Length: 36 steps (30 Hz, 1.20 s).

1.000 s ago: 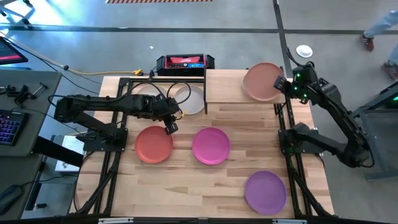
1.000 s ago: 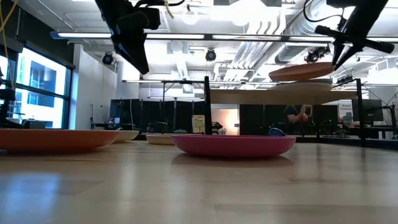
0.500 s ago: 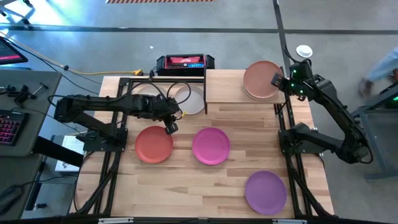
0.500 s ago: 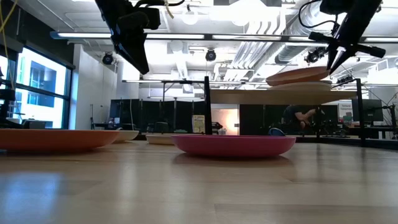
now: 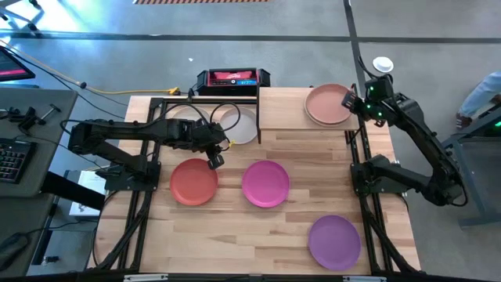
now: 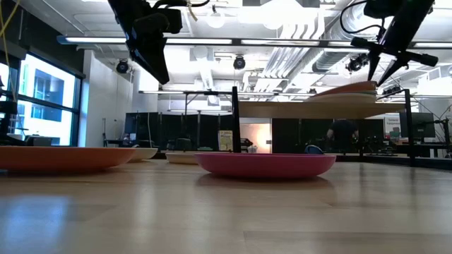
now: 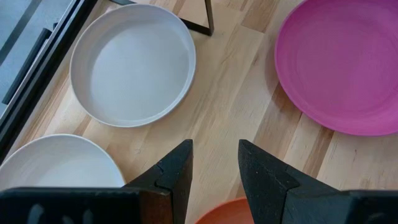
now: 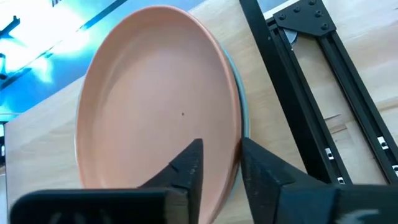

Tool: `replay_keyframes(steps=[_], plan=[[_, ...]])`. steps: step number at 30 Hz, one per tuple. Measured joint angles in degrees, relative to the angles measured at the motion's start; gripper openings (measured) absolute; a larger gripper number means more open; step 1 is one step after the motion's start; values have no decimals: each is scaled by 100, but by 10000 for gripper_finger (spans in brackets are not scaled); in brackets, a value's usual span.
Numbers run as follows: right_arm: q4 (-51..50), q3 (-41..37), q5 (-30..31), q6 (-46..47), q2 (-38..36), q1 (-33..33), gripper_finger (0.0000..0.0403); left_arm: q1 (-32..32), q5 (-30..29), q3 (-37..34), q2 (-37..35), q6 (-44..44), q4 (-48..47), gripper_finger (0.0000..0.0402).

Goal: Place and stack plates onto a shelf
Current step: Stack the brown plate on top of the blue plate on the shelf

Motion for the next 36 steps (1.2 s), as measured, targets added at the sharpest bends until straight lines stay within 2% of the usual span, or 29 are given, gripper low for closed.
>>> replay_keyframes(steps=[9,16,29,36], plan=[[212,0,-255,-127,-76,2,118,0,0,0,0,0,1,117],[-381,0,-174,-604,-79,2,119,1,0,0,-1,0,2,117],[24,0,-149,-1164,-58,2,119,-1,0,0,1,0,0,117],[15,0,-193,-1326,186,2,119,-1,0,0,1,0,0,117]])
